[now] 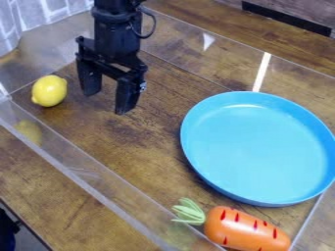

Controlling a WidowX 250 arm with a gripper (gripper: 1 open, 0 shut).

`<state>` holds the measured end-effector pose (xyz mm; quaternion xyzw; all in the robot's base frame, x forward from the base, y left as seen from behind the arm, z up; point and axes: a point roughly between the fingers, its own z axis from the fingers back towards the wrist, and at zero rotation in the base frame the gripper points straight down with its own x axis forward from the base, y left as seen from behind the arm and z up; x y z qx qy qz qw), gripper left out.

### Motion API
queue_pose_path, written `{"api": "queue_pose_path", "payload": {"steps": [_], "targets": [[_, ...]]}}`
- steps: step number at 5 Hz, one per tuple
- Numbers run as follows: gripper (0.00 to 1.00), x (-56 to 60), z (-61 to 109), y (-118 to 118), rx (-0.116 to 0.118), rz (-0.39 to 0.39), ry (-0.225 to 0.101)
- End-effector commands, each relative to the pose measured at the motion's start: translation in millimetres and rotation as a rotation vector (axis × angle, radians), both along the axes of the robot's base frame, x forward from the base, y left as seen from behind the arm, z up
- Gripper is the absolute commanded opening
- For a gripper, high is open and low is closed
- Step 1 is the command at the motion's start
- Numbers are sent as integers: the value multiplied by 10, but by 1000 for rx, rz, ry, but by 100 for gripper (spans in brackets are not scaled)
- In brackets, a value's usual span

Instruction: Remove the lemon from the blue tray and put it on the table

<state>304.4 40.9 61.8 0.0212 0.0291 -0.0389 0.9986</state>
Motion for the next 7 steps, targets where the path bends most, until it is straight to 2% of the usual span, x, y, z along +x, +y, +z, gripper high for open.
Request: {"api": "queue_pose_path", "payload": {"steps": [1,7], "targets": [[100,21,52,95,2,14,-29],[100,-71,-72,547,35,7,-35]]}}
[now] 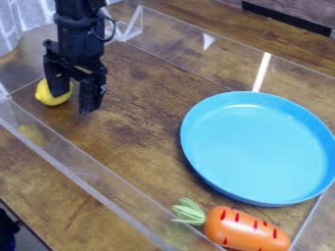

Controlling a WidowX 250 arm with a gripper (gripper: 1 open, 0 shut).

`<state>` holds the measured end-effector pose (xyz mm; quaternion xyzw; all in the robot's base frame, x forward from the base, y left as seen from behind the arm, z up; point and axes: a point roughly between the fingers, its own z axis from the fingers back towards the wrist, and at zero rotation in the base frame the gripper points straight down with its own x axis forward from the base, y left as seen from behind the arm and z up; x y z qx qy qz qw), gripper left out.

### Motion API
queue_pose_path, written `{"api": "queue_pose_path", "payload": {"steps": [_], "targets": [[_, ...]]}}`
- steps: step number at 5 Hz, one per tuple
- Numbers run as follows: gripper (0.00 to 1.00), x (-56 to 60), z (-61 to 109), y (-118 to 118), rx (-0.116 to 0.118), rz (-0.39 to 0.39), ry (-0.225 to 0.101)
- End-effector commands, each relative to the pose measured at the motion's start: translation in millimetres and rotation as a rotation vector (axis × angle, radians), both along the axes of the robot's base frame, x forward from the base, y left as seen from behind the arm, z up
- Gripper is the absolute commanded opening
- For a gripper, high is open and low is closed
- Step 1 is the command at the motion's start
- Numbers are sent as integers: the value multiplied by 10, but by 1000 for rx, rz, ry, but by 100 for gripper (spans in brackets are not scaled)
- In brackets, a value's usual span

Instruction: Remove the lemon from the blue tray and put it on the table

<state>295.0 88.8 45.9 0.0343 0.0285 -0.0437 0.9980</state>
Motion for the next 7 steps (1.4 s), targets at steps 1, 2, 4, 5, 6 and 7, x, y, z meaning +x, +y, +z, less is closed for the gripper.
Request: {"api": "queue_pose_path", "payload": {"steps": [1,2,4,5,6,7], "targets": [[100,26,79,120,15,17,-38],[100,25,86,168,18,18,-43],[100,49,87,254,21,20,-61],[100,59,87,286,21,20,-69],[100,77,91,314,20,21,-77],[100,93,99,352,20,22,-86]]}}
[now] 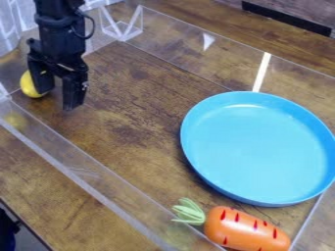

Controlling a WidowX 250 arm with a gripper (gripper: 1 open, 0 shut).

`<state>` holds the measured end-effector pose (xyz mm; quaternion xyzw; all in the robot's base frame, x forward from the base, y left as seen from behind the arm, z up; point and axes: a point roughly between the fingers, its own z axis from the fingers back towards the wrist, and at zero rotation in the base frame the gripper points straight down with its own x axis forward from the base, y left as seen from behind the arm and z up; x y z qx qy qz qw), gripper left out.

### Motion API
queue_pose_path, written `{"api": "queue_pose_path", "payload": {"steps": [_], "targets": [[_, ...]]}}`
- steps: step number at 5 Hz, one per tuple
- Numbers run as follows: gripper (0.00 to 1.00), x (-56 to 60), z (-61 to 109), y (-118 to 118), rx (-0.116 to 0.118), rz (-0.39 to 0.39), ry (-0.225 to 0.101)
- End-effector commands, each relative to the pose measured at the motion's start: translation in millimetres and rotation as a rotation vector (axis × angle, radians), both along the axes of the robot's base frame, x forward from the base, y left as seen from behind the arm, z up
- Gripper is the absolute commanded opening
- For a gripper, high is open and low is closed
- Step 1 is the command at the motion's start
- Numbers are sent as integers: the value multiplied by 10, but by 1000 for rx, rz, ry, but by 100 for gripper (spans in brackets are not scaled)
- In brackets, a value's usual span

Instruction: Remove the lemon from the blue tray and put it on the table

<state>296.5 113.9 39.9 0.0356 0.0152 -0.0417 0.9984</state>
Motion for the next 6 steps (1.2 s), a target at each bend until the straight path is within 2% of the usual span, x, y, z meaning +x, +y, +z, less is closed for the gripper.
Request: {"api": "queue_pose_path", "payload": {"steps": [1,5,6], "targets": [[100,87,165,123,16,21,-66],[100,-26,443,357,23,52,-86],[100,-30,450,445,30,55,-91]]}}
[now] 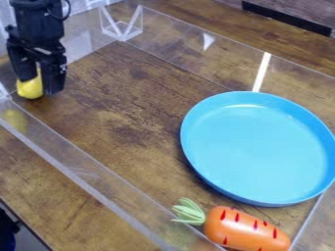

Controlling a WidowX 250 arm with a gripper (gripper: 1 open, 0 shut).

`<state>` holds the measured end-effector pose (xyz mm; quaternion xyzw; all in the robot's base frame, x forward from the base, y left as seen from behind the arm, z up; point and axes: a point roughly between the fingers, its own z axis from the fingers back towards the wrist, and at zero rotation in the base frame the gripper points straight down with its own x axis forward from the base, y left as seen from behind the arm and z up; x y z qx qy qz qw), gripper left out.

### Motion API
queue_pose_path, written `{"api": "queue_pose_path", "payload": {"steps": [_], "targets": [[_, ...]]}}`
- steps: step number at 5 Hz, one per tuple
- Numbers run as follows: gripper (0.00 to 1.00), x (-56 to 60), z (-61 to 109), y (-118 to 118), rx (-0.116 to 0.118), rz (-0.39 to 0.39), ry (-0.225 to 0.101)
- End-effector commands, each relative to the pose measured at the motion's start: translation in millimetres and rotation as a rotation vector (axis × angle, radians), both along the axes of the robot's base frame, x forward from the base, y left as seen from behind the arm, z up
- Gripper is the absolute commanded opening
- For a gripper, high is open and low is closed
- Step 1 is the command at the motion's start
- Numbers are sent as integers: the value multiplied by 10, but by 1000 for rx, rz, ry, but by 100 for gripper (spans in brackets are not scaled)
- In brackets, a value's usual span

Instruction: Remove the lemon from the blue tray and put it on the table

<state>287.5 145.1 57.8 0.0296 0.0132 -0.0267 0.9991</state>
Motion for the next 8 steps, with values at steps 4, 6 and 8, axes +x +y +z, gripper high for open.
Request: {"api": "queue_pose_path", "payload": {"steps": [4,6,8], "targets": [[100,152,18,369,71,-4,-88],[0,206,-7,393,114,-18,-89],[0,258,48,397,151,-29,-90]]}}
